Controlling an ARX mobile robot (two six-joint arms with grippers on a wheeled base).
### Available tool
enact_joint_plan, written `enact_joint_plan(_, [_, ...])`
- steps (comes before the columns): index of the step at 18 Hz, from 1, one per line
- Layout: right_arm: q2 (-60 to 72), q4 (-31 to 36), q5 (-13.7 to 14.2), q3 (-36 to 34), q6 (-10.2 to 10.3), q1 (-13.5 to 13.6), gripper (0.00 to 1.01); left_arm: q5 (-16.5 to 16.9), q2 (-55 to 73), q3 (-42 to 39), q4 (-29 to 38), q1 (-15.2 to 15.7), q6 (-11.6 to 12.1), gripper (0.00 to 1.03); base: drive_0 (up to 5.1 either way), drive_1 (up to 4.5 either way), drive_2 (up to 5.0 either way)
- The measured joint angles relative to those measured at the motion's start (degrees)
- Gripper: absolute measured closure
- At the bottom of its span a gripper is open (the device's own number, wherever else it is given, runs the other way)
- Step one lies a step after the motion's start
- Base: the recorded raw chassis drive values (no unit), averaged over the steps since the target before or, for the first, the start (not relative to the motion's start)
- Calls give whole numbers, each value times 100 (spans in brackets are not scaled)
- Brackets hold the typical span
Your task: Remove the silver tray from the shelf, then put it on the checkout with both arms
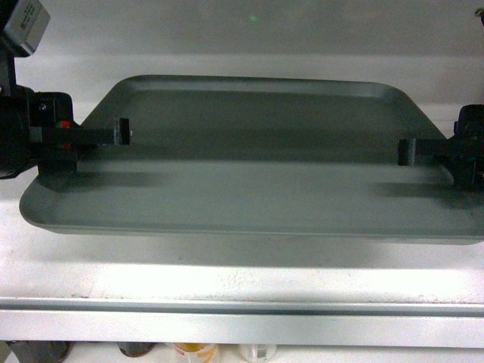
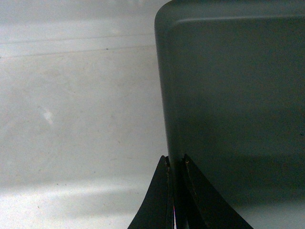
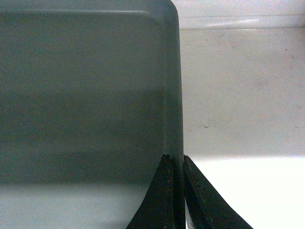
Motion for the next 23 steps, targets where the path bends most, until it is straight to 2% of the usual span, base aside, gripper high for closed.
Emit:
enact_joint_plan(2, [-120,-774,-114,271,-48,-13,98,2,0,72,-459,-4,-28,99,0,0,0])
enact_joint_plan(4, [-138,-872,-136,286,-114,-44,98,-2,0,96,-535,-39,-68,99,0,0,0])
enact_joint_plan(23, [-138,-841,-179,286,-114,-79,98,-46,0,96,-474,-72,-92,99,0,0,0])
